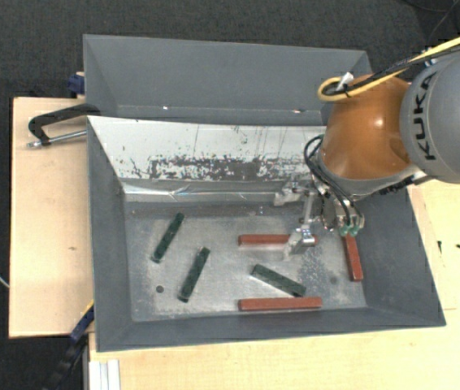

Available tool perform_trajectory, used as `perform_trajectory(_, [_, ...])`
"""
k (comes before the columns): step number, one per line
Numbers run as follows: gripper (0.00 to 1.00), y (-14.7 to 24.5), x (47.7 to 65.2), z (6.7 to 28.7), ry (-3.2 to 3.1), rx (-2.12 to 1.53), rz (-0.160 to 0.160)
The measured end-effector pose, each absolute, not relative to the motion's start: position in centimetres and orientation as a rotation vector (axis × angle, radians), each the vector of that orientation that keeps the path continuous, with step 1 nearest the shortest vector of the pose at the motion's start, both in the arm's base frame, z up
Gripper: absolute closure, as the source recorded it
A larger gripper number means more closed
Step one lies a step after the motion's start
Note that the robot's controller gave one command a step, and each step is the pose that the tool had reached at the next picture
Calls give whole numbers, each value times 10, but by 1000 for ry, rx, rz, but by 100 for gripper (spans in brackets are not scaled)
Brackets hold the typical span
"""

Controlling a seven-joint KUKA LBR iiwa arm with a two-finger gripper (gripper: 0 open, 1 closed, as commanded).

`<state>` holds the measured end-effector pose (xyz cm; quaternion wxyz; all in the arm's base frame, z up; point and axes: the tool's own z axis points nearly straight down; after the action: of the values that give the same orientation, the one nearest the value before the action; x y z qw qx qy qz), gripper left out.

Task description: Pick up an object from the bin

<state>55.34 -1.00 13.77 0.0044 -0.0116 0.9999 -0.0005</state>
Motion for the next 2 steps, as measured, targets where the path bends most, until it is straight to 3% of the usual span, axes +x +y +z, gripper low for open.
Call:
perform_trajectory(1, [100,-64,560,77,3134,-209,-1])
perform_trajectory(2, [100,-64,560,77,3134,-209,-1])
